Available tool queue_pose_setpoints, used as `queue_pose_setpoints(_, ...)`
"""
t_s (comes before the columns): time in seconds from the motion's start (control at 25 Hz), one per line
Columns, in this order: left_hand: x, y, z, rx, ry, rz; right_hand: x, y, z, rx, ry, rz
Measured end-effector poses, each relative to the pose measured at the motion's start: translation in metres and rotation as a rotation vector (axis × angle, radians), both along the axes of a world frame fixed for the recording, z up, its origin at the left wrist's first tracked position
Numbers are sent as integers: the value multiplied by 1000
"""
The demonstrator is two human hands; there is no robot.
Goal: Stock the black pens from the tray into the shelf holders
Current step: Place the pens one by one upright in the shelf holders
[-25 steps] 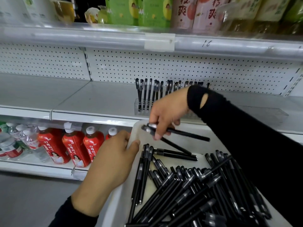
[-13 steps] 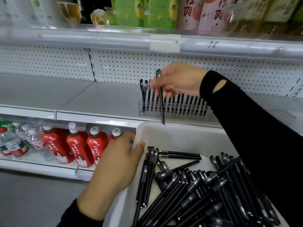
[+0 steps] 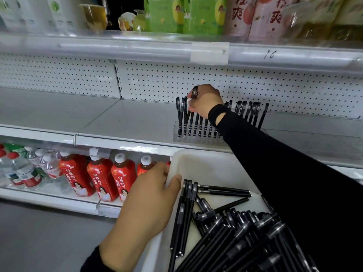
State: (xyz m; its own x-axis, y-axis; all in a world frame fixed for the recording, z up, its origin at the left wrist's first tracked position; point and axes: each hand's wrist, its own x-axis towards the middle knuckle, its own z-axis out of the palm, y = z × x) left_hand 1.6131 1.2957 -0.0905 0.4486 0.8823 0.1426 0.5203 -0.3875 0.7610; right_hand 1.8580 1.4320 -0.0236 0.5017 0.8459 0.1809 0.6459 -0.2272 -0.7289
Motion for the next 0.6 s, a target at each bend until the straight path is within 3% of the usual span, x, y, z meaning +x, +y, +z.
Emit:
queue_pose_setpoints(0.2, 0, 0, -1, -9, -4, -4, 1, 4, -4, 8, -125, 36)
queue_pose_setpoints(0.36, 1, -2, 1, -5, 12, -9, -3, 5, -14, 13, -84, 28)
queue_pose_setpoints(0.6, 1, -1, 0, -7, -2, -6, -7, 2, -15, 4, -192, 45)
